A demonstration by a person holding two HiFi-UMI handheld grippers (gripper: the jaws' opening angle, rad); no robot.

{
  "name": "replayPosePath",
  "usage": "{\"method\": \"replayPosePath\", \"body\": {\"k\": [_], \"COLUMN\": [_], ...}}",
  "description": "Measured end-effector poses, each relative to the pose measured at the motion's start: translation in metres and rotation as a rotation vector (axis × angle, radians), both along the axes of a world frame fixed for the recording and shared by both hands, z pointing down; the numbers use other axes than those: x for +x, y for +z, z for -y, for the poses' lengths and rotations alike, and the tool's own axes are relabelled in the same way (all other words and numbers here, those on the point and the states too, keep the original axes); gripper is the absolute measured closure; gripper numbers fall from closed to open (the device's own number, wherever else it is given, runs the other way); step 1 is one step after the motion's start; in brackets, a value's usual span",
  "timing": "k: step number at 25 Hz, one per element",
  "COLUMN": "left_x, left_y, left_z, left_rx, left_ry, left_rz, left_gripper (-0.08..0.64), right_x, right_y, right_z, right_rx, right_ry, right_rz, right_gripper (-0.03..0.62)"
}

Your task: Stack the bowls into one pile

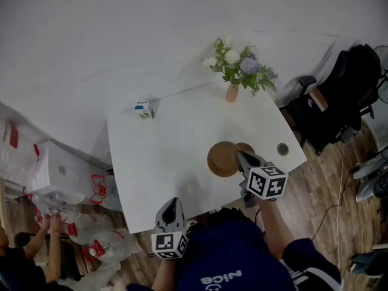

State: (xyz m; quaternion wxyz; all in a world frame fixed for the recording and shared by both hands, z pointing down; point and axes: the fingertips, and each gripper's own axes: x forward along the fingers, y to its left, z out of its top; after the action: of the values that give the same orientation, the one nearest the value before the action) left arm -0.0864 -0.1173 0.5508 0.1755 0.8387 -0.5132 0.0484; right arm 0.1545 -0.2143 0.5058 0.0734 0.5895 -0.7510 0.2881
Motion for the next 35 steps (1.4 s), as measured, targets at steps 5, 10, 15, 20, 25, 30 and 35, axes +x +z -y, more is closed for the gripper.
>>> {"method": "replayPosePath", "body": {"k": [5, 10, 15, 20, 25, 30, 35], "left_x": [0.012, 0.017, 0.020, 0.024, 0.022, 0.023, 0.026], "left_y": [0.001, 0.001, 0.007, 0.008, 0.008, 0.007, 0.009], "left_z": [0.006, 0.010, 0.016, 0.022, 0.026, 0.030, 0.033], "left_rx": [0.001, 0.002, -0.023, -0.029, -0.035, -0.037, -0.042], "left_ry": [0.047, 0.067, 0.086, 0.094, 0.079, 0.057, 0.046], "left_rz": [-0.002, -0.003, -0.012, -0.008, 0.004, 0.004, 0.010], "left_gripper": [0.543, 0.542, 0.541, 0.541, 0.542, 0.543, 0.542], "right_x": [0.037, 0.066, 0.089, 0.109, 0.116, 0.118, 0.115], "right_y": [0.000, 0.008, 0.023, 0.038, 0.062, 0.081, 0.093], "right_z": [-0.003, -0.010, -0.012, -0.010, -0.007, -0.002, 0.001], "right_rx": [0.000, -0.030, -0.068, -0.118, -0.195, -0.245, -0.259], "right_ry": [0.091, 0.164, 0.220, 0.257, 0.263, 0.247, 0.243], "right_rz": [-0.005, -0.013, -0.013, -0.016, -0.009, -0.038, -0.015], "right_gripper": [0.555, 0.555, 0.555, 0.555, 0.555, 0.555, 0.555]}}
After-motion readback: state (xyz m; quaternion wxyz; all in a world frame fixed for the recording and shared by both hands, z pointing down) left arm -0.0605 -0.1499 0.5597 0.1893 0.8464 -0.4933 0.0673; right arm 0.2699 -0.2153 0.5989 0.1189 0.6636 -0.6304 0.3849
